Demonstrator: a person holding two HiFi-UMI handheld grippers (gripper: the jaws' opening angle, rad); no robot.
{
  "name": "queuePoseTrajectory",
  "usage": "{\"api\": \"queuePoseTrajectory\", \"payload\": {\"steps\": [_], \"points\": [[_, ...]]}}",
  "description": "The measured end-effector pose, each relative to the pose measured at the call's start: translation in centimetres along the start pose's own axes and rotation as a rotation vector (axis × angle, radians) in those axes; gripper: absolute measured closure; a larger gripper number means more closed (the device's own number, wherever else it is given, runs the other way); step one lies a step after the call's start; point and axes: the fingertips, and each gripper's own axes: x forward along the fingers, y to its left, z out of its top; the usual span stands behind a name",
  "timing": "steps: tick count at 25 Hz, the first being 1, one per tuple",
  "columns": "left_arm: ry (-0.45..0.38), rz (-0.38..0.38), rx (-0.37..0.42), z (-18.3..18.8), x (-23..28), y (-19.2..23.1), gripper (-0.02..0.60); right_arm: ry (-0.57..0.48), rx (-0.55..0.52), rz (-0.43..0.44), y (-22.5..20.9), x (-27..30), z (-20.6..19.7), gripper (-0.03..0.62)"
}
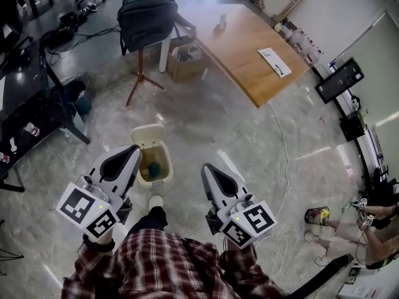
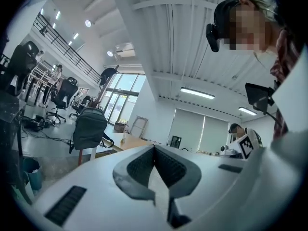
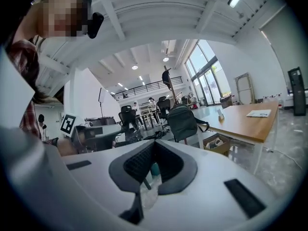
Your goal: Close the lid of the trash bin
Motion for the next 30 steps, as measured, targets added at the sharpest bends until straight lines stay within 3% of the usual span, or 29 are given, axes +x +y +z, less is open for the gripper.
{"api": "queuePoseTrajectory", "payload": {"steps": [6, 13, 17, 26, 30], "points": [[-0.011, 0.08, -0.006, 1.0, 2.2, 5.2, 0.571, 0.031, 0.006, 0.076, -2.6, 6.6, 0.8, 0.582], [-0.005, 0.215, -0.042, 0.7, 4.0, 8.4, 0.571, 0.127, 0.015, 0.204, -5.5, 12.2, 0.5, 0.582], [-0.027, 0.333, -0.068, 0.3, 5.5, 9.7, 0.571, 0.2, -0.001, 0.325, -7.3, 15.4, 0.3, 0.582], [-0.125, 0.675, -0.135, -2.5, 6.2, 10.2, 0.571, 0.361, -0.074, 0.671, -9.6, 20.3, -0.7, 0.582], [-0.137, 0.767, -0.152, -3.7, 5.4, 9.2, 0.571, 0.423, -0.096, 0.756, -9.9, 21.3, -2.2, 0.582]]}}
